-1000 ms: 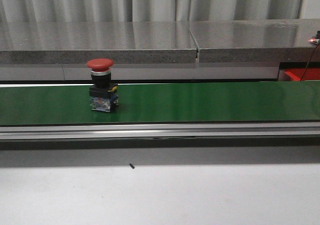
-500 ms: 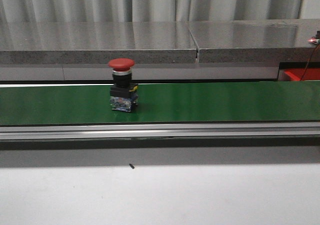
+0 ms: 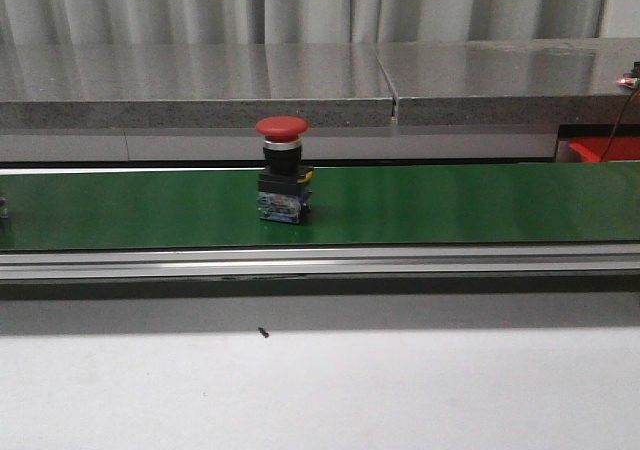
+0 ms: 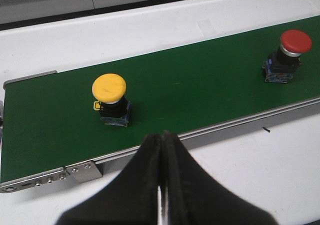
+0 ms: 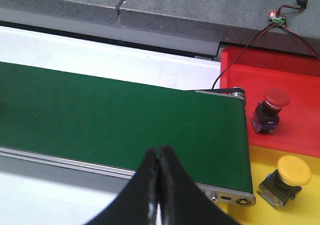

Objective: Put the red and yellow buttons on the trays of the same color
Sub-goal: 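Lower the right gripper onto the red button at the belt end and grasp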

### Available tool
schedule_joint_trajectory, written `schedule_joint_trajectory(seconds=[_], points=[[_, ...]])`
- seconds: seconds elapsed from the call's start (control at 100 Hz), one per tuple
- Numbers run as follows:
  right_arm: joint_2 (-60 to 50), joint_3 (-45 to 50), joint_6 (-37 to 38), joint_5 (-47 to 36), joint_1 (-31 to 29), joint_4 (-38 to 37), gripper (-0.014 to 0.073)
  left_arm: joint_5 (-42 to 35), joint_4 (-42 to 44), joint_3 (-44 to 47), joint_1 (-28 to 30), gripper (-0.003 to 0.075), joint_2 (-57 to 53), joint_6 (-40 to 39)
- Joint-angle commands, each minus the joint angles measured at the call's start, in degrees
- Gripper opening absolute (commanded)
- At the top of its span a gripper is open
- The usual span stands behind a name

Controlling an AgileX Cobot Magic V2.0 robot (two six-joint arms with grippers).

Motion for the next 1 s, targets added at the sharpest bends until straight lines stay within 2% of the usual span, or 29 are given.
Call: schedule_joint_trajectory(seconds=[0.0, 0.27, 0.69, 0.8, 0.99], points=[[0.05, -1.65, -0.39, -3.44, -0.07, 1.19, -0.0058, -3.77, -1.97, -0.43, -0.52, -0.0020, -2.92, 0.12], [0.05, -1.65, -0.39, -3.45, -0.07, 1.73, -0.0058, -5.14, -2.65, 1.88, -0.52, -0.0020, -10.09, 0.12], [0.41, -2.96, -0.51, -1.53, -0.07, 1.86, -0.0058, -5.36, -2.65, 1.88, -0.52, -0.0020, -10.66, 0.12], [3.57, -6.03, -2.62, 2.73, 1.03, 1.44, -0.0058, -5.36, -2.65, 1.88, -0.52, -0.0020, -10.66, 0.12], [13.86, -12.96, -2.76, 5.57, 4.01, 1.45, -0.0042, -5.36, -2.65, 1.88, -0.52, -0.0020, -10.56, 0.12]])
